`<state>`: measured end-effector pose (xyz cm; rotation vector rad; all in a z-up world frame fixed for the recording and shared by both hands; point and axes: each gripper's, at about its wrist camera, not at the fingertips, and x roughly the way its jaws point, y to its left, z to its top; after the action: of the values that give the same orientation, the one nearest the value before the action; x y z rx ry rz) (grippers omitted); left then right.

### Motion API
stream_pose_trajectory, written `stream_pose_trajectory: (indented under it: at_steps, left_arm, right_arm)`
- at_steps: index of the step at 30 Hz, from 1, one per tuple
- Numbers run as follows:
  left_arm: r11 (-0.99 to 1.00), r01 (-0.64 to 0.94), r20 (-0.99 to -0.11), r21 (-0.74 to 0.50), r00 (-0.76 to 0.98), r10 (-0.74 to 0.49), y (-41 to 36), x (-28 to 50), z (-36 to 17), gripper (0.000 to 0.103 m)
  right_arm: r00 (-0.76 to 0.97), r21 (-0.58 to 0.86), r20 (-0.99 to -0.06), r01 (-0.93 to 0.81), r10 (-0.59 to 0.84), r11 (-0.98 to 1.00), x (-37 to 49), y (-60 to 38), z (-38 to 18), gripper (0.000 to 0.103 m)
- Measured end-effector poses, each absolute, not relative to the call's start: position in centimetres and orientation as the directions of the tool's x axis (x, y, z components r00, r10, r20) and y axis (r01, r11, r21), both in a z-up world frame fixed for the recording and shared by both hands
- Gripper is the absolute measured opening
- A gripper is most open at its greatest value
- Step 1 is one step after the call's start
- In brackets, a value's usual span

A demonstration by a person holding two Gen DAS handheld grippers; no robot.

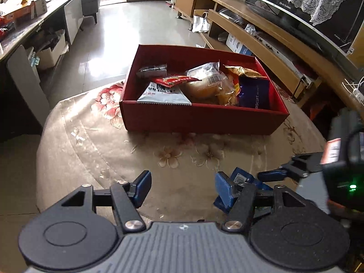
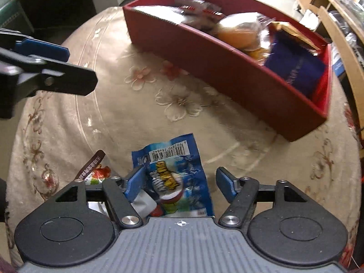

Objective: Organize snacks
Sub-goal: 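Grasp the blue sausage pack on the table with the right tool, then grasp the white spicy snack pack with left tool while right tool holds the blue pack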

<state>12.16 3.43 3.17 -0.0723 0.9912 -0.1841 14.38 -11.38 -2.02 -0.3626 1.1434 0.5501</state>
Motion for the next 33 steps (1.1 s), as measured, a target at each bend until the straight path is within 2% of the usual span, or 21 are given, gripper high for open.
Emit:
stream_pose_trajectory:
  at_steps: [4,7,14,17,22,24,29,33]
  left_arm:
    - [0.978,0.141,-0.824,-0.153,0.527,-0.206,3.4,12.2,3.1,0.061]
    - [0.970,0.178,-0.826,-0.165,0.513,-0.235,3.1,11.9,3.1,0.061]
    - [0.933,0.342,-0.839,-0.111,0.471,-0.272,1.2,9.9,2.1,0.063]
    - [0.884,0.463,-0.856,-0.066,0.429,-0.289,-0.6,8.8,1.2,0.063]
    - [0.646,0.741,-0.881,0.186,0.417,-0.225,-4.4,6.6,-0.1,0.064]
    - [0.526,0.817,-0.892,0.236,0.397,-0.216,-5.4,6.0,-0.6,0.064]
    - [0.298,0.920,-0.932,0.254,0.315,-0.179,-7.8,6.0,-2.6,0.065]
    - [0.230,0.953,-0.956,0.196,0.238,-0.172,-9.2,6.9,-3.8,0.069]
  right_arm:
    - [0.301,-0.036,-0.934,-0.612,0.190,0.790,14.2,-9.7,-2.9,0.084]
    - [0.286,-0.004,-0.937,-0.583,0.201,0.813,14.2,-10.2,-2.8,0.079]
    - [0.310,-0.019,-0.936,-0.518,0.167,0.855,12.6,-13.5,-2.8,0.078]
    - [0.317,-0.024,-0.937,-0.486,0.150,0.874,12.2,-15.0,-2.7,0.078]
    - [0.309,-0.003,-0.938,-0.460,0.157,0.888,11.9,-17.5,-2.7,0.078]
    - [0.306,0.005,-0.938,-0.461,0.164,0.887,11.8,-18.1,-2.8,0.078]
    - [0.302,0.025,-0.935,-0.465,0.185,0.885,11.6,-19.1,-2.7,0.079]
    - [0.300,0.027,-0.935,-0.476,0.191,0.879,11.8,-18.9,-2.9,0.080]
